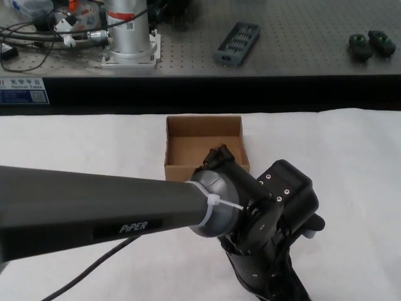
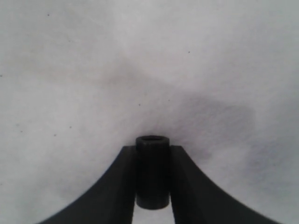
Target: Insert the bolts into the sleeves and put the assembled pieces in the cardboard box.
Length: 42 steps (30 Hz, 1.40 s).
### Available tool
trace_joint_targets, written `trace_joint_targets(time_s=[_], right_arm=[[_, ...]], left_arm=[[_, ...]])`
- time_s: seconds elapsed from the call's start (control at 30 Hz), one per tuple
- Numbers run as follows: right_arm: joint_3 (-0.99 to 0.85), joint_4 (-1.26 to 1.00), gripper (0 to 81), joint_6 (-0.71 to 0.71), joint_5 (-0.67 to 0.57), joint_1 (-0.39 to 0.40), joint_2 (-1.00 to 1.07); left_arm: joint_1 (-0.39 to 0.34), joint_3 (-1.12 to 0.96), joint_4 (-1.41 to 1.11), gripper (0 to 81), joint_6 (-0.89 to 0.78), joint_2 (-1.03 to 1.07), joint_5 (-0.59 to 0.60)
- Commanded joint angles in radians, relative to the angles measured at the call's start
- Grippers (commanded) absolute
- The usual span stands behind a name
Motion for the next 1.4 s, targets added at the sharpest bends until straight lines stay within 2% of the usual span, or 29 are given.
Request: trace_joint_targets(time_s=[0.0,0.4,0.53,0.67,0.9,1.17,1.37], right_arm=[[-0.001,-0.012,3.6,0.004,0.001,-0.005,-0.007],[-0.001,-0.254,3.6,0.004,0.001,-0.005,-0.005],[-0.001,-0.312,3.6,0.004,0.001,-0.005,-0.005],[-0.001,-0.376,3.6,0.004,-0.006,-0.005,0.024],[-0.001,-0.518,3.6,0.004,-0.049,-0.005,0.119],[-0.001,-0.694,3.6,0.03,-0.205,-0.005,0.253],[-0.001,-0.85,3.6,0.101,-0.38,-0.003,0.391]], left_arm=[[0.003,-0.013,-0.014,0.6,-0.023,-0.039,-0.006],[0.079,-0.013,-0.164,0.6,-0.023,-0.254,0.011],[0.089,-0.013,-0.185,0.6,-0.023,-0.299,0.076],[0.089,0.002,-0.202,0.6,-0.023,-0.333,0.084],[0.089,0.278,-0.435,0.6,-0.1,-0.495,0.084],[0.089,0.676,-0.873,0.6,-0.244,-0.765,0.091],[0.089,0.815,-0.968,0.6,-0.241,-0.925,0.101]])
